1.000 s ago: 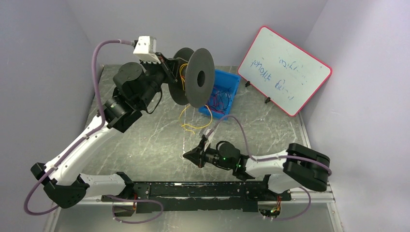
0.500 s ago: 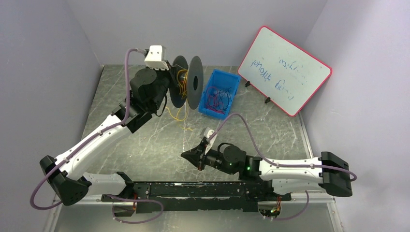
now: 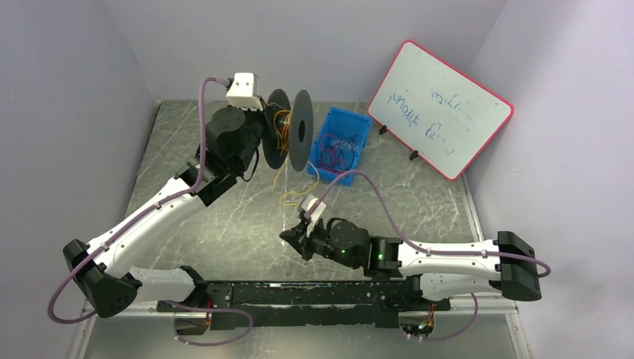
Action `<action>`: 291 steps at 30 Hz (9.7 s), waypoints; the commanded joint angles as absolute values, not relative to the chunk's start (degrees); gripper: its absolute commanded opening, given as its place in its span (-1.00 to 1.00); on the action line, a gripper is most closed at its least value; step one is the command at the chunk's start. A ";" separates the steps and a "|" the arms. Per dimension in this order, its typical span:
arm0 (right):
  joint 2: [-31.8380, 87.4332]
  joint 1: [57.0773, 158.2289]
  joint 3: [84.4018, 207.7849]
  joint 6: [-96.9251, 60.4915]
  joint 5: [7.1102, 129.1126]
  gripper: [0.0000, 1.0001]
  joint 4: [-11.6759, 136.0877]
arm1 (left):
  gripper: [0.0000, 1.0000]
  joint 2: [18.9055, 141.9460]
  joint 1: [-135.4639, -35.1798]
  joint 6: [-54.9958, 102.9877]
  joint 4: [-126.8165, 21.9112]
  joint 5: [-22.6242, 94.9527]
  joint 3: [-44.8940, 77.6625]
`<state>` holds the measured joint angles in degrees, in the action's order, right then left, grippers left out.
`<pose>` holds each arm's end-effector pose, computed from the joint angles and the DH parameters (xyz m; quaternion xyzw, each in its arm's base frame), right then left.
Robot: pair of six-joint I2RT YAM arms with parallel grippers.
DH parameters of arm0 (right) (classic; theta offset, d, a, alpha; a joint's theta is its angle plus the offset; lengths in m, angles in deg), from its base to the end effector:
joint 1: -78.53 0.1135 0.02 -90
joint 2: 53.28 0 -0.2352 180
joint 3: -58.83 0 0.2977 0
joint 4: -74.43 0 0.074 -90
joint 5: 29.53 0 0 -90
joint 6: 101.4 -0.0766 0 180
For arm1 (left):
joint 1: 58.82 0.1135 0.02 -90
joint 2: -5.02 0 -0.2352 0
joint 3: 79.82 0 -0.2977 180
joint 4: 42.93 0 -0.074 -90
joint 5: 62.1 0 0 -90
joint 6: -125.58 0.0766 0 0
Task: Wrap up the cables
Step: Wrap the cable around the cable reel.
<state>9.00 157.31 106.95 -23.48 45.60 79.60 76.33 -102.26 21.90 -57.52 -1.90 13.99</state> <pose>0.0865 0.3350 0.2257 -0.3443 0.6760 0.3898 0.5221 0.2969 -0.2287 0.4135 -0.0011 0.7056 -0.1682 0.6884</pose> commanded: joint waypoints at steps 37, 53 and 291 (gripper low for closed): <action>5.43 152.23 91.59 -29.53 13.76 -1.00 74.42 | -0.86 67.95 -102.11 17.56 -71.81 13.54 0.62; 22.77 152.21 96.09 -31.61 28.25 -1.00 87.84 | -0.86 69.84 -102.08 15.10 -70.03 18.32 -0.19; 8.87 104.75 134.70 -8.91 30.57 -1.00 68.09 | -0.86 47.47 -102.49 34.97 -87.54 33.45 22.80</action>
